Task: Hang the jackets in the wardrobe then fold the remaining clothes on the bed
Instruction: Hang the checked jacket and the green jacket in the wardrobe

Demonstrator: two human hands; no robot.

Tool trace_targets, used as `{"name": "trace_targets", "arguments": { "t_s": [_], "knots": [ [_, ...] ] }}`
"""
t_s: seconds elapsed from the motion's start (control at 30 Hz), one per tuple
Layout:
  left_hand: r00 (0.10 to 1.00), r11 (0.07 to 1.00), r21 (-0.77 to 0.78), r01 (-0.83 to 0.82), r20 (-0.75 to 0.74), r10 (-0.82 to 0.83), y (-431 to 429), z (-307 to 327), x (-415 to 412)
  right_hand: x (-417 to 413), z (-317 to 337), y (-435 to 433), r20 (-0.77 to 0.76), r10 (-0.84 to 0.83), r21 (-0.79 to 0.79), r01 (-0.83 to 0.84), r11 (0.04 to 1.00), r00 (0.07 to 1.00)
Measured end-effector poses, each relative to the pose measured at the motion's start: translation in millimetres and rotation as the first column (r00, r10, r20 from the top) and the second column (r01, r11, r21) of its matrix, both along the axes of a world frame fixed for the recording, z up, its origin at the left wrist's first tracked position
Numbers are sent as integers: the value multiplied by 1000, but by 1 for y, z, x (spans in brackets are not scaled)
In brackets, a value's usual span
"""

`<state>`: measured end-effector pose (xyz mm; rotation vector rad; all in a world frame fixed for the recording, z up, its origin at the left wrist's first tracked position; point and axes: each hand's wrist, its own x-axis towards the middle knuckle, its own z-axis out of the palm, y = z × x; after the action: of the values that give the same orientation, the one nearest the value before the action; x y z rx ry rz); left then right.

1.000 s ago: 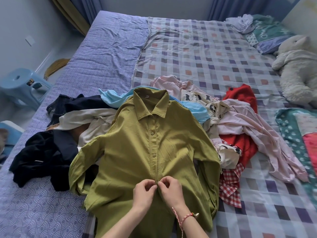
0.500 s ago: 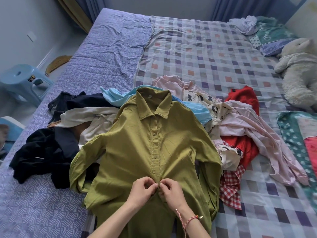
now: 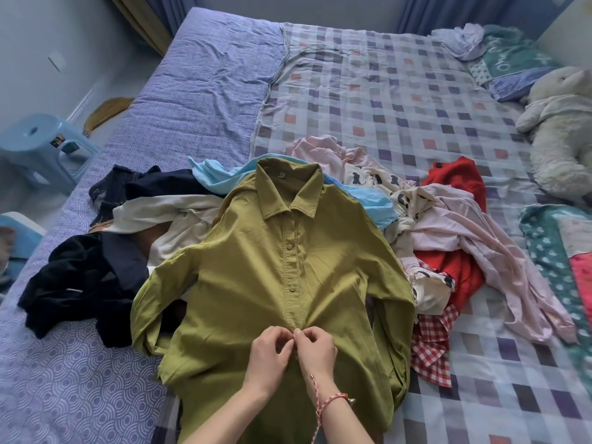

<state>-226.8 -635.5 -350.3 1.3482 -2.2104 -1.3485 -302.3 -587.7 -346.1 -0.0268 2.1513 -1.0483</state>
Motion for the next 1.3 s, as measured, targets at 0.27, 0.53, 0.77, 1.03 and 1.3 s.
{"name": "trace_targets", "arguments": {
  "t_s": [0.27, 0.53, 0.77, 1.03, 1.3],
  "knots": [
    [999, 998, 41, 43, 18, -44, -8, 3, -2, -17, 3, 10, 230, 105, -142, -73, 987, 968],
    [999, 997, -67, 37, 35, -35, 0, 3, -7, -12, -7, 4, 181, -12, -43, 21, 999, 983],
    [997, 991, 120, -54, 69, 46, -9, 5, -10, -18, 1, 2, 70, 169, -30, -167, 985, 983],
    [991, 972, 208, -110, 96, 92, -12, 8, -12, -18, 9, -3, -38, 189, 16, -189, 982, 981],
    [989, 964, 264, -43, 148, 4, -25, 9, -9, -23, 0, 1, 158, 194, -137, -173, 975, 968]
  ]
}}
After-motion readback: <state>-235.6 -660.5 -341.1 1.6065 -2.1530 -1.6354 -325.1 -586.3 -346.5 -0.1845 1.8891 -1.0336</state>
